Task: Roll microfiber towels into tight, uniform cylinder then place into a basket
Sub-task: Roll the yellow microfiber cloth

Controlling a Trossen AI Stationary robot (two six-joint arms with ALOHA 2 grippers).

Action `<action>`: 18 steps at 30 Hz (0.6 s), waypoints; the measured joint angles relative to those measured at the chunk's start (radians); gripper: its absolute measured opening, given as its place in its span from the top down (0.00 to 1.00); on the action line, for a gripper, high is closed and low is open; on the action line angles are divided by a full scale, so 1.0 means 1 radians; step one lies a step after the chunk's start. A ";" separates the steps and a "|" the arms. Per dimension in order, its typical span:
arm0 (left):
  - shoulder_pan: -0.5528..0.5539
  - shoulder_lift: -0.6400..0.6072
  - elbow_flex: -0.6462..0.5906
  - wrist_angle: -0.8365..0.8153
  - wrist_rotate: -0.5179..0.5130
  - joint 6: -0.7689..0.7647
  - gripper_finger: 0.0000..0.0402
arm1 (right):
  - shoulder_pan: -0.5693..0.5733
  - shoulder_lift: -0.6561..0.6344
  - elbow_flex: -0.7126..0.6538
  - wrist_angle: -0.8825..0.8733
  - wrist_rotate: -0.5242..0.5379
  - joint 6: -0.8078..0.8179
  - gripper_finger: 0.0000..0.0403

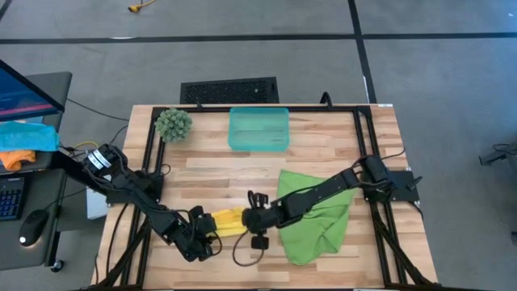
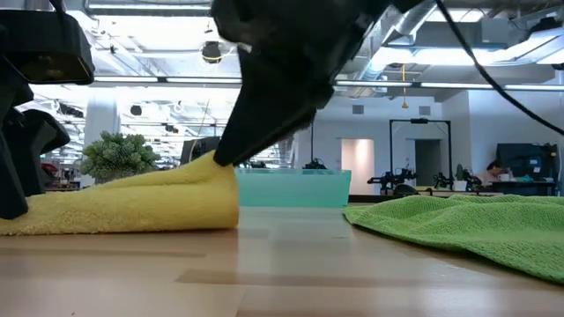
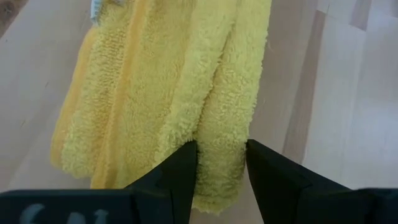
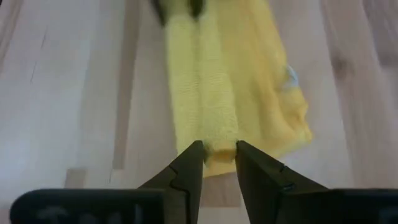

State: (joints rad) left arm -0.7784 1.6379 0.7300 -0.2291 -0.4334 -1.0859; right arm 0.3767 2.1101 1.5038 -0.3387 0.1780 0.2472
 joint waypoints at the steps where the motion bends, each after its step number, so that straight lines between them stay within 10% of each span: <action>1: 0.000 0.000 0.000 0.000 0.000 0.000 0.67 | 0.011 0.000 0.000 0.005 0.009 -0.043 0.71; 18: 0.000 0.000 0.000 0.000 0.003 -0.023 0.67 | 0.088 0.027 0.003 0.079 0.114 -0.329 0.71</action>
State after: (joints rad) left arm -0.7784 1.6379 0.7300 -0.2295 -0.4305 -1.1084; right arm 0.4642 2.1374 1.5072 -0.2595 0.2917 -0.0818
